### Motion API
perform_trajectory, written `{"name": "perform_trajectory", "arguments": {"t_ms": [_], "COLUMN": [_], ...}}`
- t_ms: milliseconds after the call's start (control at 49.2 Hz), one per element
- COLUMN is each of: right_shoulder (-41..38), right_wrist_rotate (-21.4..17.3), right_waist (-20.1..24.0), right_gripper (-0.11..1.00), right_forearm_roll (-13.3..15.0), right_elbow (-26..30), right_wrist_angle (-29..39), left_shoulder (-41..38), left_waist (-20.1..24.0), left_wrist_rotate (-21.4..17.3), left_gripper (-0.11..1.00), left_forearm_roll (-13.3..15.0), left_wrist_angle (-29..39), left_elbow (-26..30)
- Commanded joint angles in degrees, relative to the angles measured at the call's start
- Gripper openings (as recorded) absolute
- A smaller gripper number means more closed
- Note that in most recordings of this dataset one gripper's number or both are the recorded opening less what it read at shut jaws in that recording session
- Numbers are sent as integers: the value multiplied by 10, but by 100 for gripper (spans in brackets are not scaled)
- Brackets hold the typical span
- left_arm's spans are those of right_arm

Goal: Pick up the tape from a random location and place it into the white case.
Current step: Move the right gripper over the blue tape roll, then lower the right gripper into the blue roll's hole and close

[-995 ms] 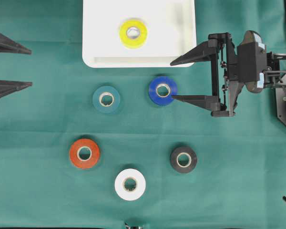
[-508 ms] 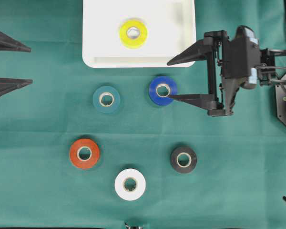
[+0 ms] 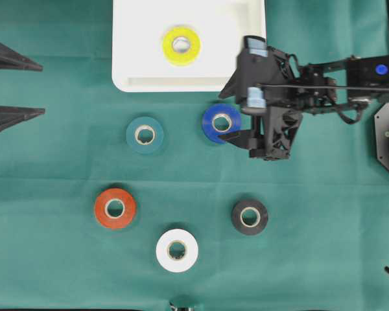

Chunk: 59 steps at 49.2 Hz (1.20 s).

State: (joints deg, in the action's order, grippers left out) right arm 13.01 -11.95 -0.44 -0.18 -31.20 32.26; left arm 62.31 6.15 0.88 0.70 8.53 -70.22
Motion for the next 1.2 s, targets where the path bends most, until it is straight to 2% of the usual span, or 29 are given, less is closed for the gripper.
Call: {"name": "perform_trajectory", "arguments": {"t_ms": [0,163,284,1178], "right_shoulder": [-5,-27,-38,-54], "right_wrist_rotate": [-7,-18,-23,-32], "right_waist": [3,5,11,17], "right_gripper": [91,91,91,91], "right_forearm_roll": [-3,-4,-4,-4], "right_elbow": [33,62,78,82], "right_wrist_angle": [36,108,134,134], "left_shoulder": [-7,-7,-8,-8], "left_waist": [2,2,4,16], "left_wrist_rotate": [1,0,1,1], "left_gripper": [98,98,98,98], "left_forearm_roll": [1,1,1,1], "left_wrist_angle": [-3,-3,-3,1], "left_elbow": [6,5,5,3]}}
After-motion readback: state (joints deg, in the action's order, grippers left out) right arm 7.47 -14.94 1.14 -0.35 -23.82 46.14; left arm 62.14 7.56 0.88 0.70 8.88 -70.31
